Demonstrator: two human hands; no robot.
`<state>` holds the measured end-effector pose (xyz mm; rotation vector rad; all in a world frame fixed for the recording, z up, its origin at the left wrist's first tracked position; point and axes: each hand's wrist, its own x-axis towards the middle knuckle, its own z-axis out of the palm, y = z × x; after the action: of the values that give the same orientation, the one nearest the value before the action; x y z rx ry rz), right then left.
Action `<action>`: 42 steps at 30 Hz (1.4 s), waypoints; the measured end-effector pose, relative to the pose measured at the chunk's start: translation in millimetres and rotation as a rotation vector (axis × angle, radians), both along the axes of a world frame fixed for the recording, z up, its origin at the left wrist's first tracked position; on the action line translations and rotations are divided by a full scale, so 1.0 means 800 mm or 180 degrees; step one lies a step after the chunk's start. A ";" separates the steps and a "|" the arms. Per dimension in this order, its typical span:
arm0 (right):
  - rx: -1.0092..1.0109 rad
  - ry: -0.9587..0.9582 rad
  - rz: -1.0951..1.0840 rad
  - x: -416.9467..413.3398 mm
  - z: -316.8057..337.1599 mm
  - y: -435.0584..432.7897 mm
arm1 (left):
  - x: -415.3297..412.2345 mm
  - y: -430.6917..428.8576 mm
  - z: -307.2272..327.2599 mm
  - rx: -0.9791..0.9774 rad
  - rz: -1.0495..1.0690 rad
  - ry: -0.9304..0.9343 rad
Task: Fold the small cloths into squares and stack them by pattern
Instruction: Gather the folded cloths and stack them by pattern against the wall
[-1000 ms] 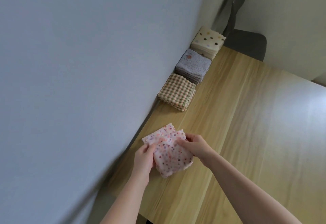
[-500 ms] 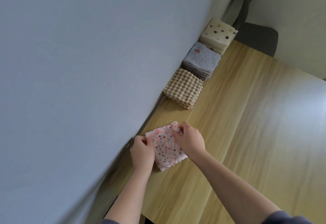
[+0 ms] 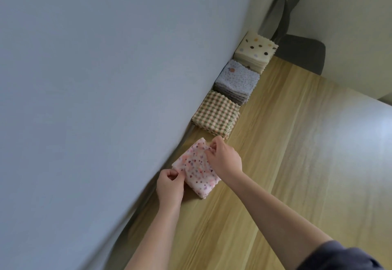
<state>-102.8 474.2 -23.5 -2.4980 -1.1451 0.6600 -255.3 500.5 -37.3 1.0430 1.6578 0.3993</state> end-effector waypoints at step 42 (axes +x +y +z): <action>0.0471 -0.0668 0.0405 0.108 -0.011 -0.295 | 0.107 -0.158 0.033 0.2784 -0.2985 0.0685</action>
<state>-16.7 238.2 -32.0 -2.4272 -1.3828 0.3351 -169.4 374.4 -11.2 2.4193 0.9490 0.3742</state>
